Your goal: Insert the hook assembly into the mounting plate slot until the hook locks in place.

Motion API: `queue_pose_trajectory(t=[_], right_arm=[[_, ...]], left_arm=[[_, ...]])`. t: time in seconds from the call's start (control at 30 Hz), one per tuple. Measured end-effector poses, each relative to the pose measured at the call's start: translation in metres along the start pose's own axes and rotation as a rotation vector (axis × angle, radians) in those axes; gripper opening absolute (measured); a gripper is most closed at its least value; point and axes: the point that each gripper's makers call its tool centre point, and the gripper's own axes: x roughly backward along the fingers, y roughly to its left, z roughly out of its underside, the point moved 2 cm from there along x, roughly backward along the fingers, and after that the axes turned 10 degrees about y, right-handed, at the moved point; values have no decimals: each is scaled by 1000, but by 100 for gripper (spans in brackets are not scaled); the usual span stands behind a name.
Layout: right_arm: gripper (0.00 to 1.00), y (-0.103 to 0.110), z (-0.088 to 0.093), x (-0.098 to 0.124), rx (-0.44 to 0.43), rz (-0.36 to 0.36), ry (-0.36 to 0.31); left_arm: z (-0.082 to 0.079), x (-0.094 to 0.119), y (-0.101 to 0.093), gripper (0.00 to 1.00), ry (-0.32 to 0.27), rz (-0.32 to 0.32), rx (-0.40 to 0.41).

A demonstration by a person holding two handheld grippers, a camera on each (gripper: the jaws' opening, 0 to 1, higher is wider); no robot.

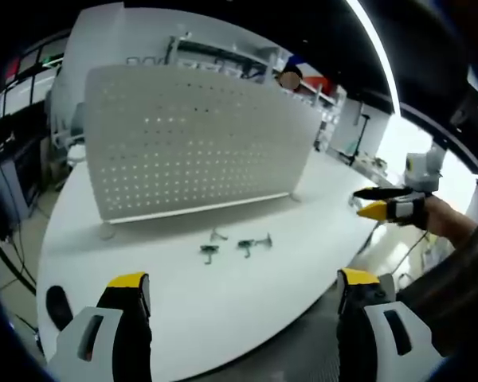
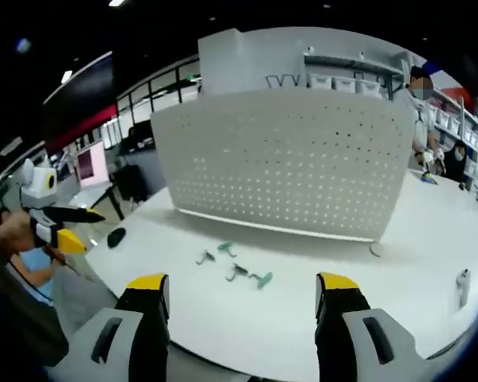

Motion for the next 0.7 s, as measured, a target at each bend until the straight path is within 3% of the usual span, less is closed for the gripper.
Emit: queue_pose_trajectory(t=[0.33,0.43,0.7], right_arm=[[75,-2,-3,1,-21,7,-21],[75,-3,-3,2,-27,17,-29],[75,-8,-2,3,-37,33,-37]], left_arm=[[3,-1,-2,99,8,9,10],[-3,0,-5,97,-33,43,58],[-1,-4,-6,97,-23,54,81]])
